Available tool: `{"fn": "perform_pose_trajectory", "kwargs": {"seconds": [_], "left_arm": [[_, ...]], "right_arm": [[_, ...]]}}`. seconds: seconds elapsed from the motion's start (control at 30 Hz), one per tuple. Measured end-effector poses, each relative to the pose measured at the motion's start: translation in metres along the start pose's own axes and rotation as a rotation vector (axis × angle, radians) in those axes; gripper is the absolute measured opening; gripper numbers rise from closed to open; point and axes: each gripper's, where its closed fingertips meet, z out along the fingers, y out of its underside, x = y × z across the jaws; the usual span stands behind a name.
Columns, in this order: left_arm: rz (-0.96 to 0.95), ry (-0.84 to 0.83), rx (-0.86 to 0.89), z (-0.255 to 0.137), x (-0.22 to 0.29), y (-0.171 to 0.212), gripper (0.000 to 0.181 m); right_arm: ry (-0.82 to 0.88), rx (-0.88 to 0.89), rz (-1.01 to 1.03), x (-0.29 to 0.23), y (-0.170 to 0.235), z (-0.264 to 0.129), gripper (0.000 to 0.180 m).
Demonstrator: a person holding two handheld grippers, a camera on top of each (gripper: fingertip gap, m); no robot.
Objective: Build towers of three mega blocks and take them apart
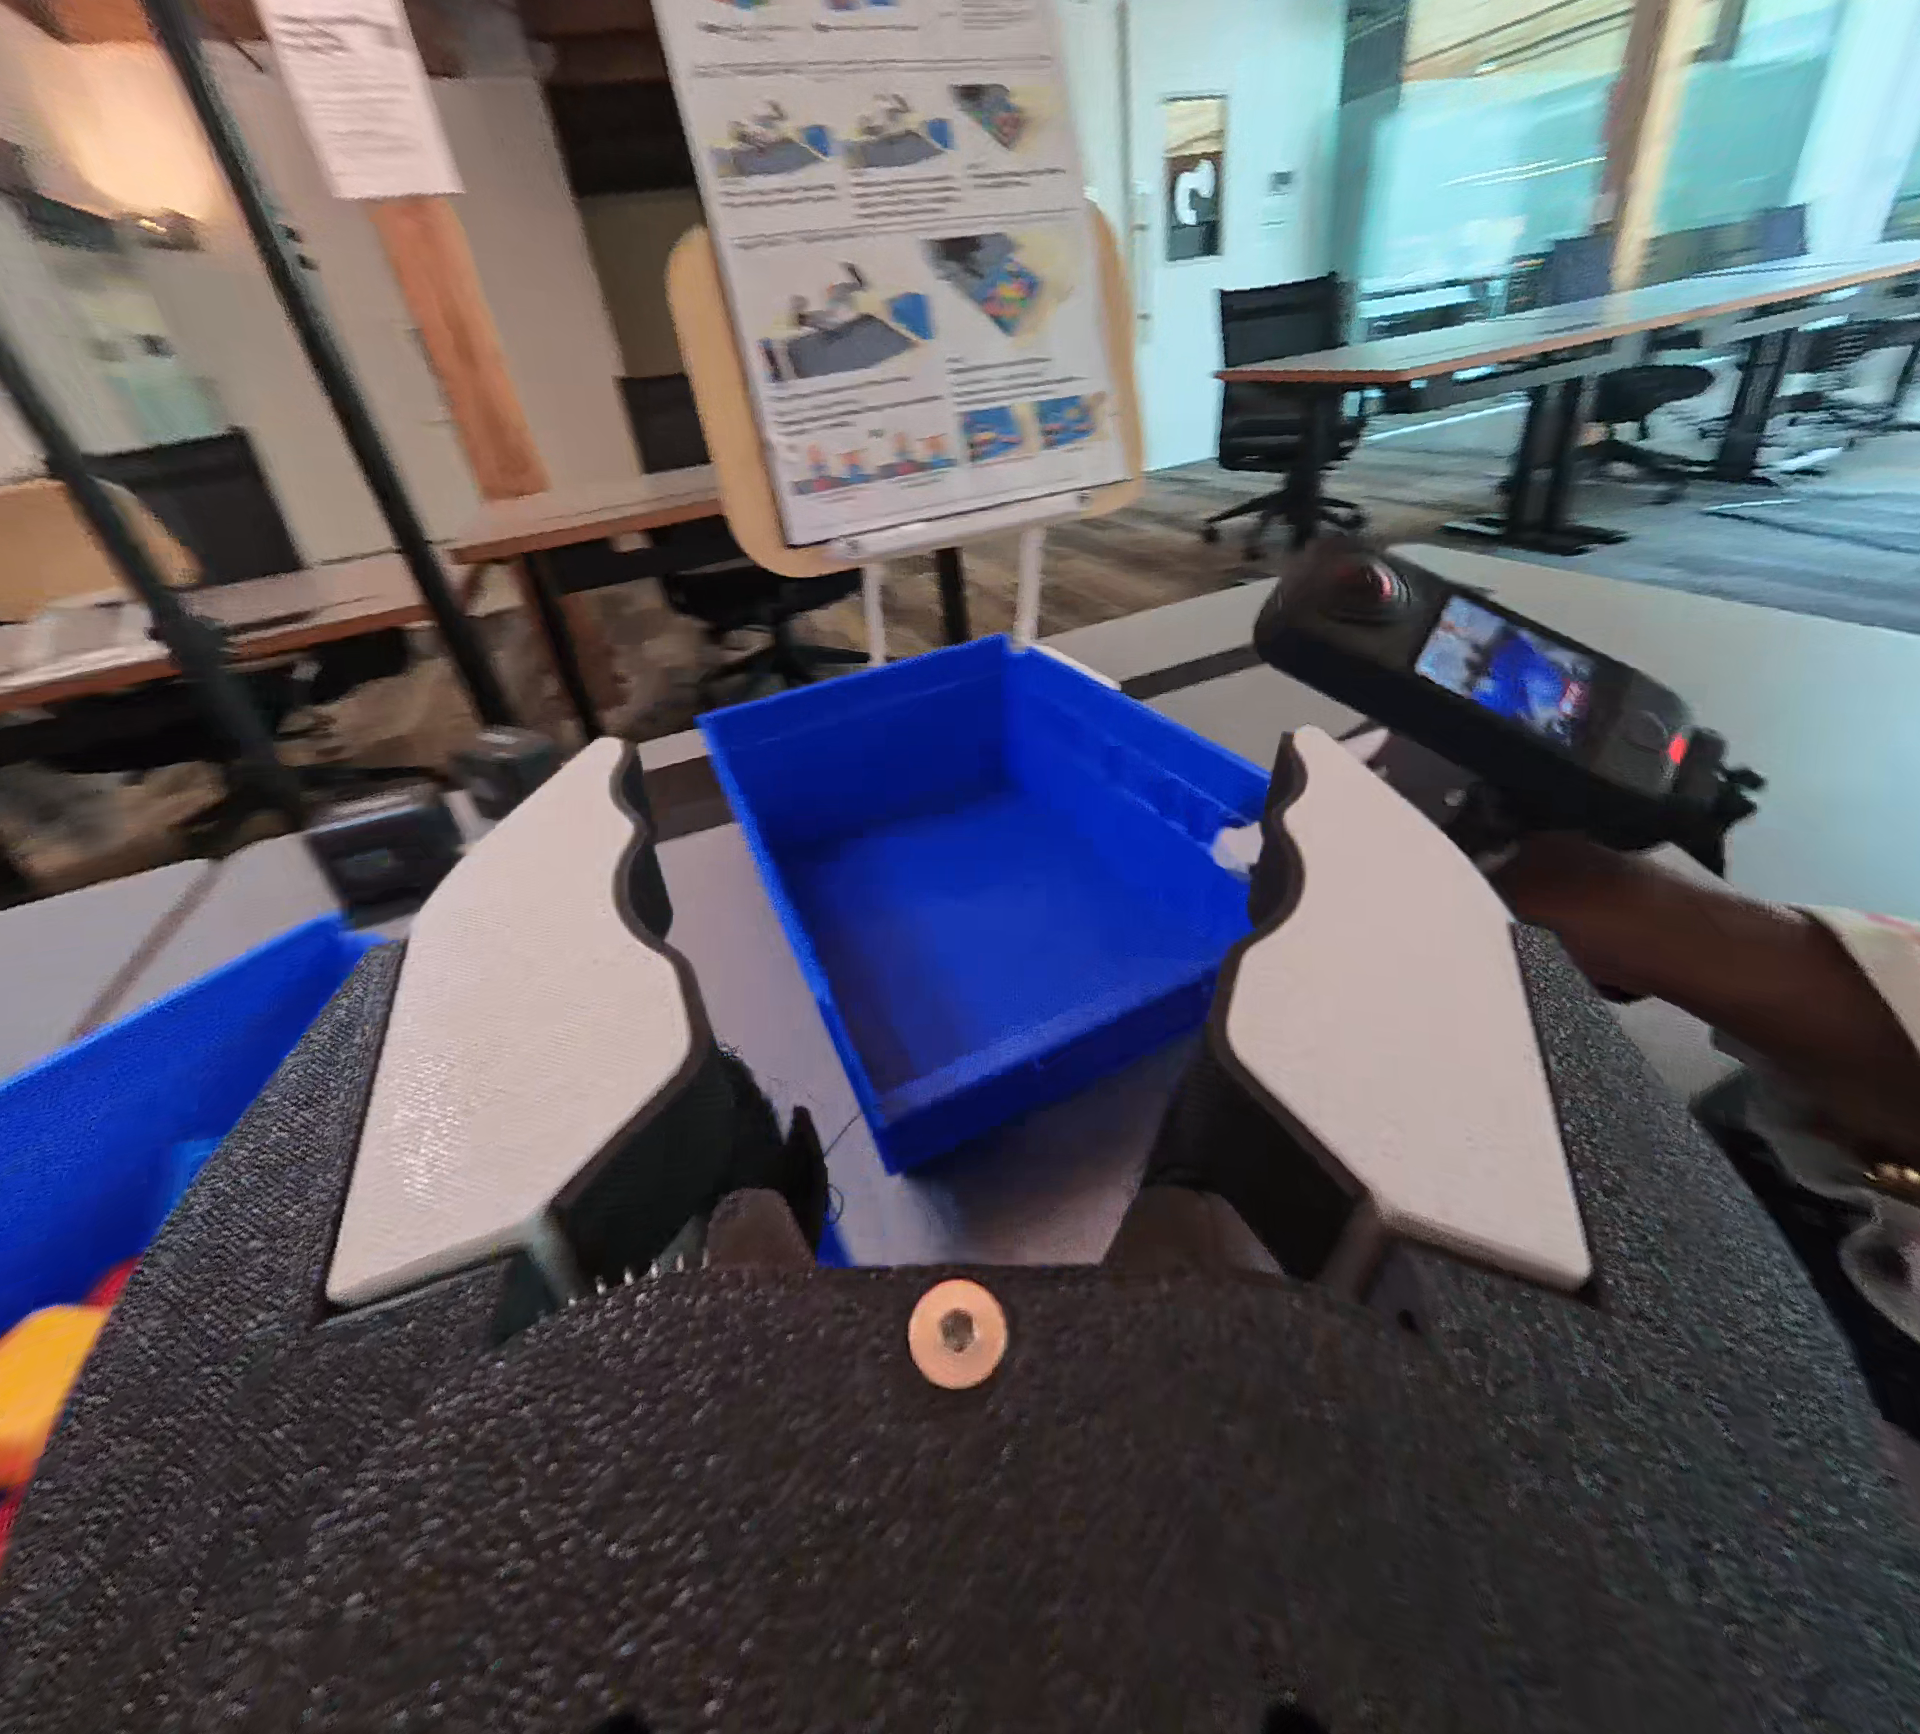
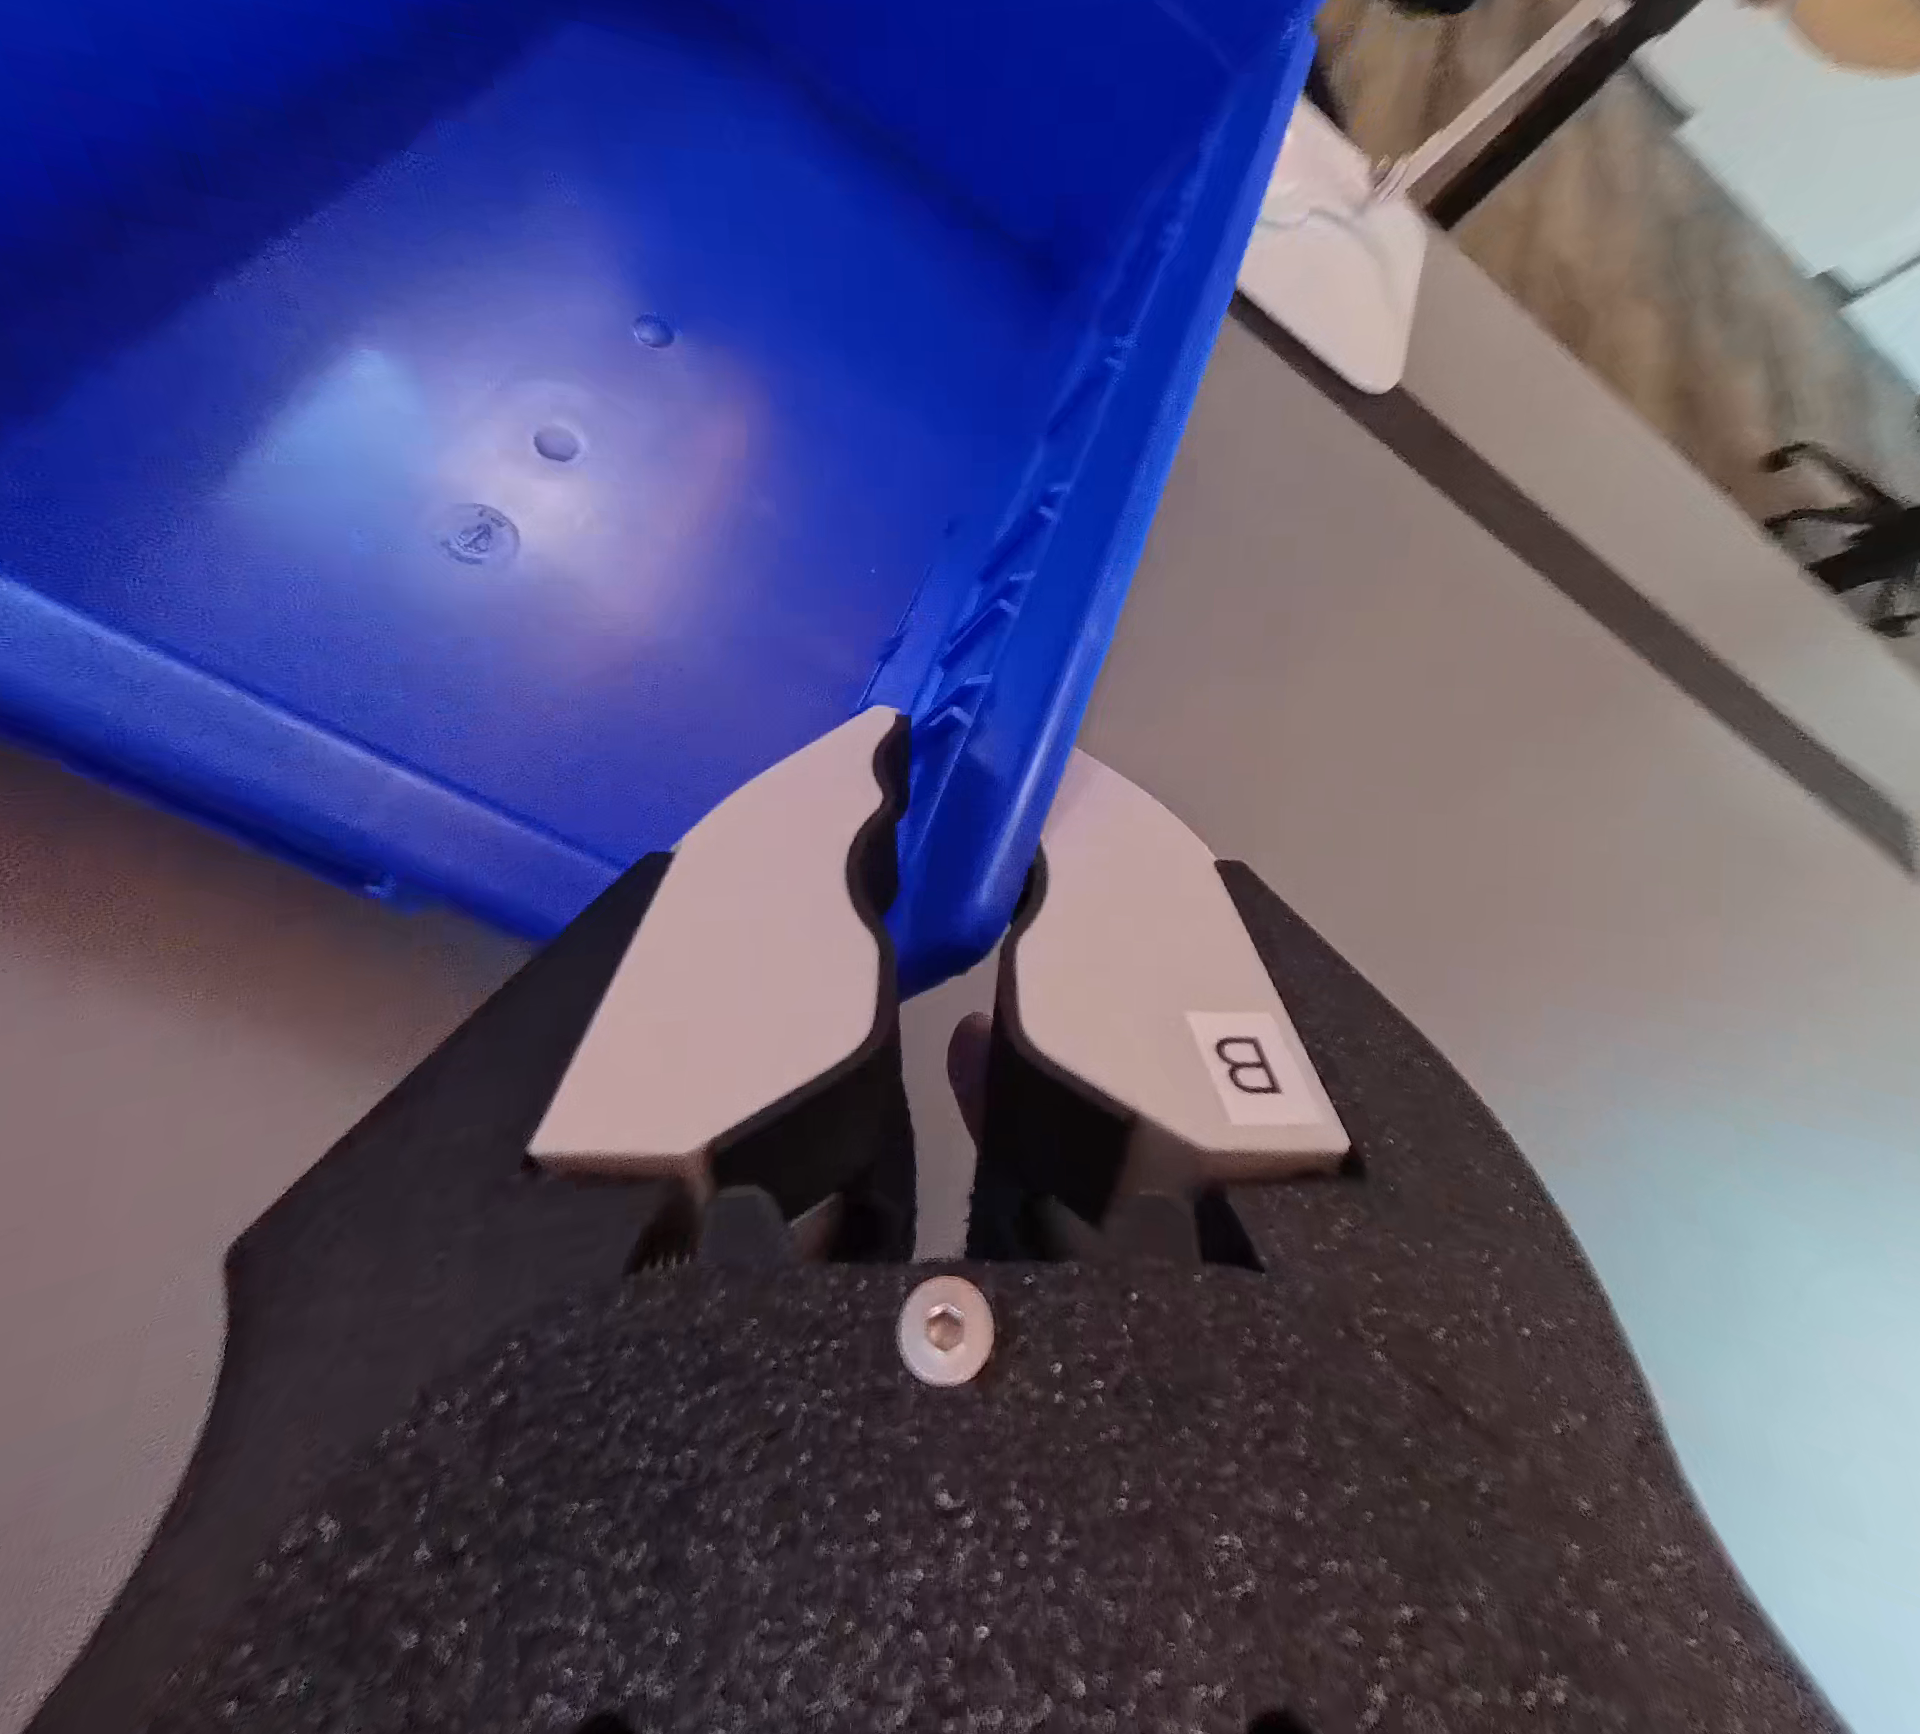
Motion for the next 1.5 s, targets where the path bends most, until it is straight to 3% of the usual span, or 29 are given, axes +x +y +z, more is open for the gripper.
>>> {"fn": "perform_pose_trajectory", "kwargs": {"seconds": [0.1,0.23,0.33,0.4,0.47,0.63,0.77,1.07,1.2,1.5], "left_arm": [[-0.100,0.049,-0.064,0.023,0.022,0.022,0.102],[-0.097,-0.031,-0.363,0.050,0.030,0.093,0.095],[0.052,-0.114,-0.530,0.059,0.032,0.137,0.067],[0.126,-0.236,-0.567,0.063,0.018,0.158,0.030],[0.056,-0.189,-0.541,0.068,0.025,0.161,0.016],[0.069,-0.099,-0.430,0.078,0.045,0.138,0.016],[0.146,-0.004,-0.379,0.106,0.080,0.114,0.017],[0.319,0.311,-0.397,0.194,0.222,0.103,0.017],[0.327,0.383,-0.374,0.218,0.272,0.099,0.017],[0.286,0.454,-0.393,0.228,0.297,0.109,0.019]], "right_arm": [[-0.104,-0.036,0.111,0.013,0.011,-0.013,0.008],[-0.086,-0.003,0.134,0.036,0.014,-0.034,0.006],[-0.051,0.043,0.106,0.046,0.011,-0.051,0.005],[-0.020,0.073,0.069,0.051,0.010,-0.060,0.005],[0.038,0.099,0.011,0.056,0.011,-0.065,0.006],[0.143,0.168,-0.066,0.076,0.023,-0.077,0.009],[0.238,0.178,-0.004,0.117,0.043,-0.093,0.010],[0.394,0.044,0.272,0.222,0.167,-0.113,0.012],[0.469,0.013,0.321,0.261,0.198,-0.131,0.011],[0.477,-0.027,0.355,0.273,0.222,-0.131,0.012]]}}
